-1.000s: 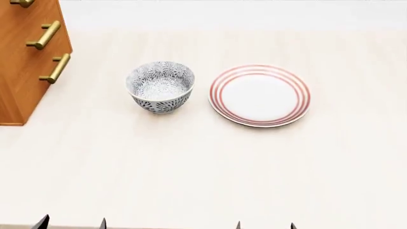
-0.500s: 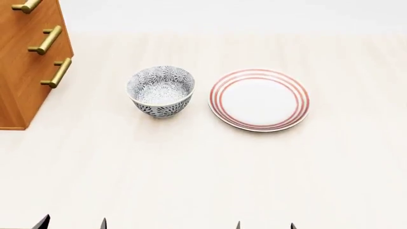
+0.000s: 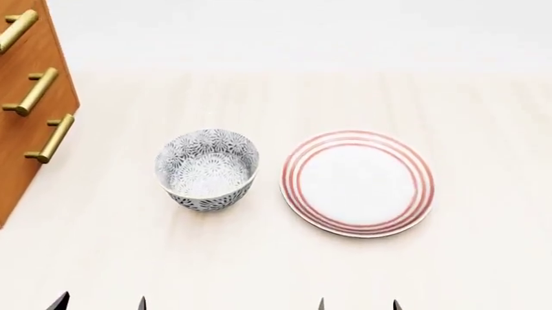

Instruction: Open the top drawer of the cabinet.

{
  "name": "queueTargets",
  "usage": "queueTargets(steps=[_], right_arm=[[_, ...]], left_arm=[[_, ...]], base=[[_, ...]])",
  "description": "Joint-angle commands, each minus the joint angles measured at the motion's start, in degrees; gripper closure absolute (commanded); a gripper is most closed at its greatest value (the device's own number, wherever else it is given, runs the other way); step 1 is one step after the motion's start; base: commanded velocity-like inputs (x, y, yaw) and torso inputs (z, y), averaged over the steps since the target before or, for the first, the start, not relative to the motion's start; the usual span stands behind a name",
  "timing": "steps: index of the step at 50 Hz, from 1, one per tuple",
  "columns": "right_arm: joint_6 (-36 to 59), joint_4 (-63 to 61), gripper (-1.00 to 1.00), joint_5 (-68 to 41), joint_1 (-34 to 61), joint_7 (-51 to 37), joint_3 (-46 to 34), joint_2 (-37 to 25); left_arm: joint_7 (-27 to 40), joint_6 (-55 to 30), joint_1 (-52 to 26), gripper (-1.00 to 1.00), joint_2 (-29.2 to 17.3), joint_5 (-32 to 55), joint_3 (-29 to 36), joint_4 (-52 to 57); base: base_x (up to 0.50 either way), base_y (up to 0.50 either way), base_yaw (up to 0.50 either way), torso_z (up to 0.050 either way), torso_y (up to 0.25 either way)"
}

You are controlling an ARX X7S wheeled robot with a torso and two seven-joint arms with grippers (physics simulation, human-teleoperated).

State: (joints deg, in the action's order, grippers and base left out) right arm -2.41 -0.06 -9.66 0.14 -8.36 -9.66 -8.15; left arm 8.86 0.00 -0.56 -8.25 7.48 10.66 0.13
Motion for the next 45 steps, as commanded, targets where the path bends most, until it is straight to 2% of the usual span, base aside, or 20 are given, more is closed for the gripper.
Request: queueTargets(steps=[1, 45], right_arm=[[-0.4, -0.22, -1.0, 0.59, -0.15, 0.81, 0.7, 0.58], [-0.93, 0.31, -1.0, -1.26, 0.53, -0.98, -0.77, -0.72]], left_arm=[[-0.81, 0.6, -0.06, -1.0, 0.72, -0.19, -0.92, -0.52], [0.86, 0.44, -0.45, -1.0, -0.76, 1.48, 0.77, -0.28]], base=[[0.5, 0.0, 0.0, 0.0, 0.0], [0.49, 0.0, 0.0, 0.0, 0.0]])
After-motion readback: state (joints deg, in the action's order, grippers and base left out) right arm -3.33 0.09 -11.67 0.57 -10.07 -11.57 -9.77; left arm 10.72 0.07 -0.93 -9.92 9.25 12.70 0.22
